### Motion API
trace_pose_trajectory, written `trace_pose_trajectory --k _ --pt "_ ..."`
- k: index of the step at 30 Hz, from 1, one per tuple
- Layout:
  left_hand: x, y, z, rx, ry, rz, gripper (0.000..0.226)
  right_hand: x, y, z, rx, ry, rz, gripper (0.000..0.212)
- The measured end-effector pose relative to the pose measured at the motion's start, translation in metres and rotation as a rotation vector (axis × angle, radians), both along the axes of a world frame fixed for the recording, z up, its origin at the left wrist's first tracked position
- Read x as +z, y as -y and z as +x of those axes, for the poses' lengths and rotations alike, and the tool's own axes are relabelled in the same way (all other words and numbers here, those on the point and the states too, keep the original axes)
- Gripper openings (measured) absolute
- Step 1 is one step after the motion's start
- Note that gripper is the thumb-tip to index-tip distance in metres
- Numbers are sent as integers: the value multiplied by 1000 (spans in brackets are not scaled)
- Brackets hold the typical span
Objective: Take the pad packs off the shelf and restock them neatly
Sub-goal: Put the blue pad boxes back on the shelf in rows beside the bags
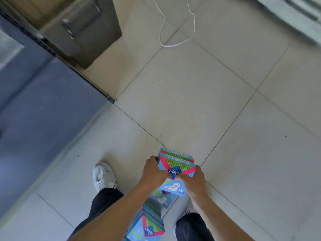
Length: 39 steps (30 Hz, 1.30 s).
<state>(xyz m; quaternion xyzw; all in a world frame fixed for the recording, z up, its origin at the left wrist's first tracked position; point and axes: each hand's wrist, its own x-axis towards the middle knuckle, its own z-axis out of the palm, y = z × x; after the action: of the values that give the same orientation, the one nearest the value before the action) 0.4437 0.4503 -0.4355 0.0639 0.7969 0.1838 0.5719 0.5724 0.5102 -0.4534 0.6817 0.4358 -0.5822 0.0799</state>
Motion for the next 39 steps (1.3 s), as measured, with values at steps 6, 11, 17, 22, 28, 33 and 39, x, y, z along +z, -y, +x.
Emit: trace_pose_trajectory --k 6,11,17,22,28,33,39 --pt "124 -51 -89 314 -147 300 58 139 -79 -119 105 -230 229 55" --pt "215 -61 -172 459 -334 493 60 236 -101 -218 230 -432 376 55" --pt "289 -16 -244 650 -503 593 62 307 -75 -314 433 -642 474 57" --pt "317 40 -278 772 -613 620 62 331 -30 -364 611 -772 511 57" --pt "312 112 -302 916 -694 582 65 322 35 -410 763 -850 460 70" --pt "296 170 -316 1032 -722 494 62 299 96 -441 856 -871 420 70" --pt "274 218 -325 1084 -732 422 61 270 147 -459 916 -855 407 75"
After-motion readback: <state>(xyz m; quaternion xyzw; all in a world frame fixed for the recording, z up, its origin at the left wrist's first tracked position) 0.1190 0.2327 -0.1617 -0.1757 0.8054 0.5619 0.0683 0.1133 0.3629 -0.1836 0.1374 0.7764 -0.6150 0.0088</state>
